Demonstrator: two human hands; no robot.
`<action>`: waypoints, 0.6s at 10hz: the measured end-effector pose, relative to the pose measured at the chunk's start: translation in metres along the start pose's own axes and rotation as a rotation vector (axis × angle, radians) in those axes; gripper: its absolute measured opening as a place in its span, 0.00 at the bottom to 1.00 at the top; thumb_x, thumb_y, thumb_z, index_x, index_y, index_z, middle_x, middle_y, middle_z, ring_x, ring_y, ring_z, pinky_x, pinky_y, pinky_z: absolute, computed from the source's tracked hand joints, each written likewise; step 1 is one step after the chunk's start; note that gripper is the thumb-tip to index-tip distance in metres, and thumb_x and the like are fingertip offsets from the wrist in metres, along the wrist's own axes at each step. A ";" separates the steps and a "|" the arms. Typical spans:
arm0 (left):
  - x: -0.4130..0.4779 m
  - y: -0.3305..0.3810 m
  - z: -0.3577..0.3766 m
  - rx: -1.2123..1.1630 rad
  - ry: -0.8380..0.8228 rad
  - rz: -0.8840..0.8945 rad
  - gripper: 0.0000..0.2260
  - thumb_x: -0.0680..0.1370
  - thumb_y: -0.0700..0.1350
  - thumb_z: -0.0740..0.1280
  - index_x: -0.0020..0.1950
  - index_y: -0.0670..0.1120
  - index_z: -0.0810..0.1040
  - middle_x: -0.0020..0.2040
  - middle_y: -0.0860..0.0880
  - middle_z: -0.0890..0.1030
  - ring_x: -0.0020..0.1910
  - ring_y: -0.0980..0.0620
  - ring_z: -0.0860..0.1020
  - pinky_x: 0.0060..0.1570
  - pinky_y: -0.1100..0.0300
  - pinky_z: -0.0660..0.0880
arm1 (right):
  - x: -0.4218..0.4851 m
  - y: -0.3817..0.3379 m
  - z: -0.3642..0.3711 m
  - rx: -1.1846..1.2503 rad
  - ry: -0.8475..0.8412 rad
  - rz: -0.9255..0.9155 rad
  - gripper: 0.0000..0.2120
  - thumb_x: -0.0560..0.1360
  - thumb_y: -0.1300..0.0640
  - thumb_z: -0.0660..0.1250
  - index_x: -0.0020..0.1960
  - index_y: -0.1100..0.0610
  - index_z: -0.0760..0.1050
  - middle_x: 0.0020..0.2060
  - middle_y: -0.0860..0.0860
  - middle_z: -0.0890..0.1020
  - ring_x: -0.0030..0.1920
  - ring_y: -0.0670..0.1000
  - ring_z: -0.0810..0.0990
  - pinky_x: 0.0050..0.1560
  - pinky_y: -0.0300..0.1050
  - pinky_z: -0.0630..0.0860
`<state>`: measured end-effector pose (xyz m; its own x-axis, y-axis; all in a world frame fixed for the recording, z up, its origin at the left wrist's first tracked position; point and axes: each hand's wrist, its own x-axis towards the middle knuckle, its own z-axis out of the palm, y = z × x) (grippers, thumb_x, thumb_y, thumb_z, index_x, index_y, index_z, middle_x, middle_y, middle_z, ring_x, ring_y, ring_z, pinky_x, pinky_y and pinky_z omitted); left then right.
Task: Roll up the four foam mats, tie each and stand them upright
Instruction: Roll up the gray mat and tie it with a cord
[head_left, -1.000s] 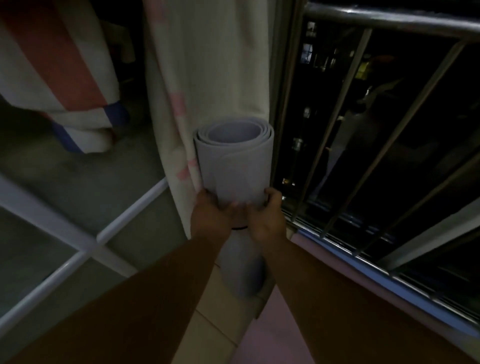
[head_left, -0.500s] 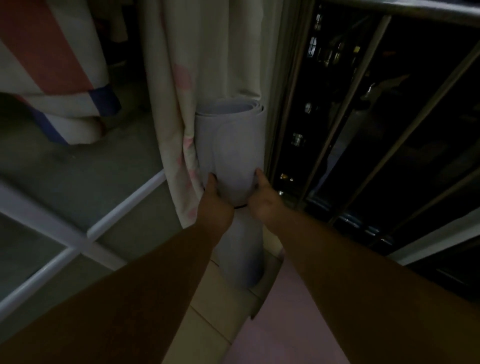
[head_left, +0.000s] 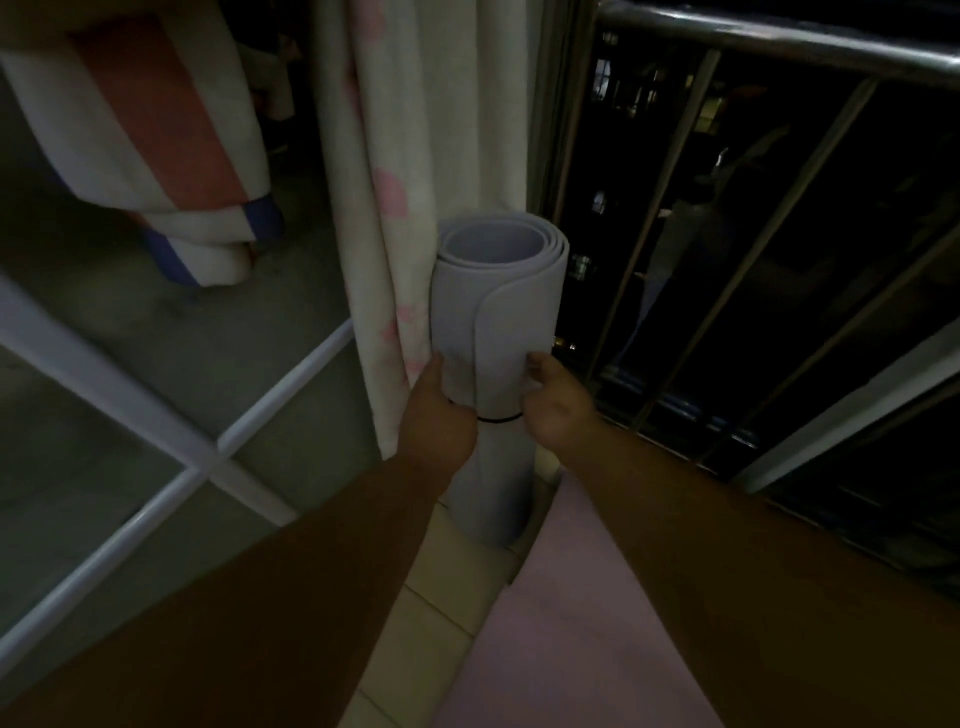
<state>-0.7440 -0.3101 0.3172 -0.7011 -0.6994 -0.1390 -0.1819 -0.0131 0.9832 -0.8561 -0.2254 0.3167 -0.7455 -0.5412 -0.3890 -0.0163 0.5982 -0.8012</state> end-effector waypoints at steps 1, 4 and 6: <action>-0.044 0.038 0.005 -0.002 0.017 -0.030 0.21 0.81 0.28 0.55 0.67 0.49 0.67 0.54 0.57 0.69 0.40 0.68 0.72 0.48 0.76 0.69 | -0.027 -0.002 -0.007 -0.023 0.009 -0.008 0.29 0.79 0.68 0.57 0.78 0.54 0.57 0.72 0.58 0.69 0.70 0.59 0.70 0.66 0.46 0.68; -0.061 0.030 -0.008 0.097 -0.005 -0.021 0.28 0.78 0.30 0.61 0.72 0.55 0.62 0.54 0.57 0.68 0.58 0.58 0.67 0.62 0.62 0.68 | -0.061 0.006 -0.015 0.136 0.109 -0.010 0.29 0.78 0.67 0.64 0.76 0.57 0.59 0.66 0.56 0.72 0.63 0.54 0.73 0.64 0.46 0.71; -0.031 0.027 -0.001 0.115 0.002 0.022 0.34 0.77 0.33 0.64 0.76 0.59 0.57 0.64 0.58 0.68 0.65 0.57 0.67 0.69 0.50 0.69 | -0.041 -0.004 -0.023 0.165 0.130 -0.115 0.36 0.78 0.72 0.59 0.79 0.50 0.52 0.69 0.54 0.70 0.65 0.54 0.73 0.55 0.36 0.75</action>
<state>-0.7261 -0.2893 0.3486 -0.7044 -0.7000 -0.1177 -0.2448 0.0839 0.9659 -0.8414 -0.1917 0.3462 -0.8245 -0.5134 -0.2377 -0.0047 0.4263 -0.9045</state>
